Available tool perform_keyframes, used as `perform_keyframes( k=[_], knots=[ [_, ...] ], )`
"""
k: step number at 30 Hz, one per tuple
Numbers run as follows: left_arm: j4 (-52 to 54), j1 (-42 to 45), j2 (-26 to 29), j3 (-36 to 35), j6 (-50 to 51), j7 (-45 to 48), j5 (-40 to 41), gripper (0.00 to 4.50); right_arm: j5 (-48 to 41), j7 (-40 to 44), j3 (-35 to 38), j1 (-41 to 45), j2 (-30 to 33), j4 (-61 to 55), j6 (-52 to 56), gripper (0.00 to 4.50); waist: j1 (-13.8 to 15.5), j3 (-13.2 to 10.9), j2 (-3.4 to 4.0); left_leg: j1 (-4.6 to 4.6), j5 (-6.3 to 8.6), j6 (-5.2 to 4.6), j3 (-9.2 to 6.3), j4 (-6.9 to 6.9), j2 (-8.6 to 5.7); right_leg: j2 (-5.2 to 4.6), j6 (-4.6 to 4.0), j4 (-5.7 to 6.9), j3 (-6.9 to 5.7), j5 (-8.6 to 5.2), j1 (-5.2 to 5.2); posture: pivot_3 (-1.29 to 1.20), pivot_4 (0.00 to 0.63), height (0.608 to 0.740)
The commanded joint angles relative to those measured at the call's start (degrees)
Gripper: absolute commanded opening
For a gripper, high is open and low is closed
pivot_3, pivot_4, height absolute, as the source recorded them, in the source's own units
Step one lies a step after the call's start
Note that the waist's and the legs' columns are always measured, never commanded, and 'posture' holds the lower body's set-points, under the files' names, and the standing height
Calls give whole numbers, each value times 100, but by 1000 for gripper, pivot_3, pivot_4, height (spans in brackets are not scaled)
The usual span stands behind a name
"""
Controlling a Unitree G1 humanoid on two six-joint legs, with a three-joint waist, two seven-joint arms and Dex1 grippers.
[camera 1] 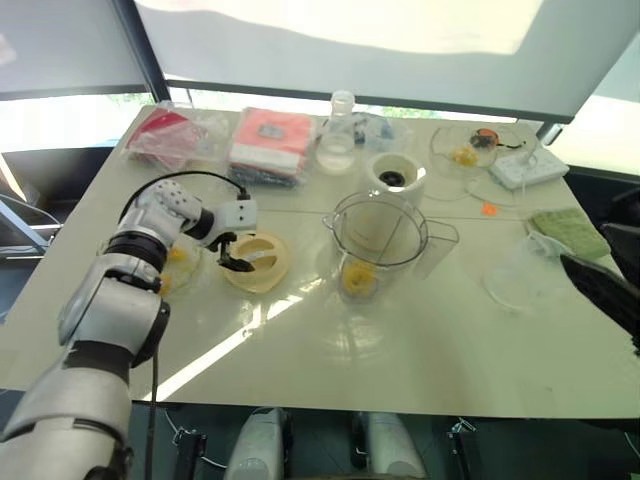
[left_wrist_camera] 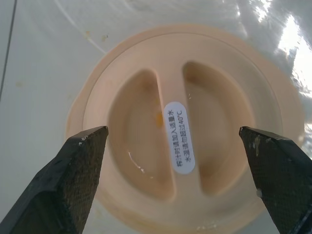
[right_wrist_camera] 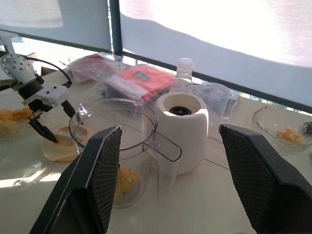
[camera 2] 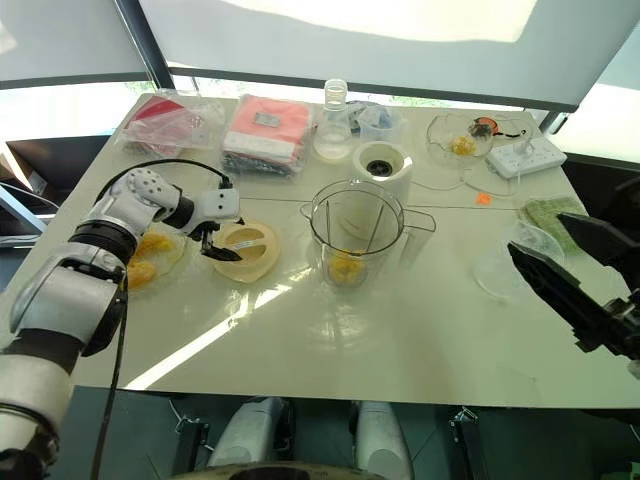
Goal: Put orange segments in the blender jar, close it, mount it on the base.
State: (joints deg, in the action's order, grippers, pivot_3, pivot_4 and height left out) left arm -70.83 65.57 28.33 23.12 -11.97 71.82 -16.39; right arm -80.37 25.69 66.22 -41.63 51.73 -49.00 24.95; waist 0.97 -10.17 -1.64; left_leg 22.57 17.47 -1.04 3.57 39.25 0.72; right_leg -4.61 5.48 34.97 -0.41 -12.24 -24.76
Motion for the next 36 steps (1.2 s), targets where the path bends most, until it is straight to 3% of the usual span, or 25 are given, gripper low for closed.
perform_keyframes(
  k=[1, 3, 7, 12, 13, 18, 27, 36],
  knots=[
    [-144, 126, -216, 84, 118, -277, -269, 4500, -119, -115, 78, 204, 97, -162, 98, 3355, -4, 2, -3, 0, 0, 0, 1, 0, 0, -1, 1, -1, 0, 1, 1, 0, 150, 740],
    [-241, 102, -377, 103, 240, -407, -367, 4500, -38, -137, 1, 301, 100, -170, 187, 3355, -2, 4, -3, -8, 0, 0, 1, 1, -2, -3, -1, -2, 0, 0, 8, 0, 150, 740],
    [-324, 35, -415, 316, 248, -450, -700, 2833, 57, -143, -60, 403, -4, -184, 303, 3408, -28, 9, -6, -16, 0, 0, -1, 1, -1, -2, -6, 0, 0, -3, 14, 0, 150, 740],
    [-304, -39, -329, 253, 169, -299, -750, 432, 191, -95, -152, 432, -123, -214, 403, 3408, -27, 24, 2, -28, 0, -1, 0, 0, 6, 5, -9, 10, 0, -4, 17, 0, 150, 740],
    [-284, -45, -283, 205, 158, -232, -707, 208, 217, -84, -209, 445, -146, -224, 419, 3408, -27, 25, 1, -29, 0, 0, -1, 0, 7, 6, -11, 12, 0, -4, 18, 0, 150, 740],
    [-70, 75, 41, -112, -46, 143, -432, 211, 445, 15, -589, 534, -216, -117, 507, 3408, -58, 25, -1, -34, 0, 0, 1, 1, 13, 8, -18, 12, 0, 1, 19, 0, 150, 740],
    [668, 1126, 443, -854, 99, 1193, 400, 211, 1043, 123, -1423, 1058, -243, 316, 619, 3408, -9, 9, -28, 7, 0, 0, -2, 3, 7, 6, -17, 7, -2, 1, -10, 0, 150, 740],
    [845, 2346, -2, -1273, 344, 1610, 975, 211, 1629, 169, -1937, 1187, -381, 429, 854, 3408, -18, 9, -26, 6, 3, -5, -3, 3, -5, 1, -10, 5, -2, -1, -6, 0, 150, 740]
  ],
)
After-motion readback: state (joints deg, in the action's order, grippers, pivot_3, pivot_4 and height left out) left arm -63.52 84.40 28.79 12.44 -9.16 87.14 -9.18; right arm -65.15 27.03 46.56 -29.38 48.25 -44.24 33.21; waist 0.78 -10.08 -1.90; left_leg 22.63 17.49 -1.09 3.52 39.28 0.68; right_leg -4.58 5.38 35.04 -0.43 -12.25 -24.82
